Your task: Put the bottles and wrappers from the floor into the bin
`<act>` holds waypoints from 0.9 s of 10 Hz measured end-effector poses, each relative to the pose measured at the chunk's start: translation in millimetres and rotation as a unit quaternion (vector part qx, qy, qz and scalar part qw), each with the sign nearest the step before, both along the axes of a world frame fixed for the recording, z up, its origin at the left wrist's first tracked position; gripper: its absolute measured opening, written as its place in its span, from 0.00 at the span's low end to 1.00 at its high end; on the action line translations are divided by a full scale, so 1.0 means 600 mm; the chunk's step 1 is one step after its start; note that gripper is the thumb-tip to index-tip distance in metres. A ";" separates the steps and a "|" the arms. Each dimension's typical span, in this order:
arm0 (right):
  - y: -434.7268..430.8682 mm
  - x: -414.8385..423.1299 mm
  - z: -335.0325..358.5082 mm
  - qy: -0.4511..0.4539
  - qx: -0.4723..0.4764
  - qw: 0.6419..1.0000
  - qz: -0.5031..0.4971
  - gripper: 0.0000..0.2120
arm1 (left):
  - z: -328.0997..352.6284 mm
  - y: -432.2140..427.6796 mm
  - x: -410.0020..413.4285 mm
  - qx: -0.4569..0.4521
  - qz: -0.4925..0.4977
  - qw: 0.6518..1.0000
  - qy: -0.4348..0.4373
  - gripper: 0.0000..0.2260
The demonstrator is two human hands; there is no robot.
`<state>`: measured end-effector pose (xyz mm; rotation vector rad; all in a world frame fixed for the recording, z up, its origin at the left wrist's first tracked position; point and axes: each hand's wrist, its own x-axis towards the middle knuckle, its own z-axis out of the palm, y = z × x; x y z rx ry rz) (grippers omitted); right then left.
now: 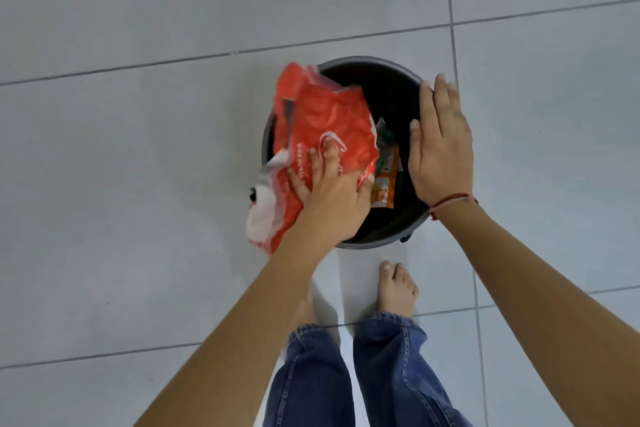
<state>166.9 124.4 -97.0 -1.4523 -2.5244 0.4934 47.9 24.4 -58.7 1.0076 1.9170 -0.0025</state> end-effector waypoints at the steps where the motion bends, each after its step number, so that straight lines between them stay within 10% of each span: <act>1: 0.000 0.000 0.000 -0.001 0.000 1.000 -0.002 0.22 | -0.063 0.029 0.020 -0.036 -0.017 0.998 -0.042 0.21; 3: 0.003 -0.001 -0.003 -0.010 0.005 1.000 -0.005 0.23 | -0.152 0.051 0.042 -0.086 -0.060 0.988 -0.112 0.37; 6: 0.000 -0.005 0.027 -0.074 -0.046 0.996 0.004 0.24 | -0.102 0.057 0.040 0.004 0.046 0.994 -0.097 0.24; 7: -0.003 -0.008 0.061 -0.108 -0.073 0.991 0.003 0.25 | -0.030 0.056 0.029 0.089 0.019 0.995 -0.028 0.14; 9: -0.006 -0.026 0.199 -0.098 -0.013 0.995 0.002 0.29 | 0.110 0.006 -0.053 0.210 0.064 0.947 0.233 0.27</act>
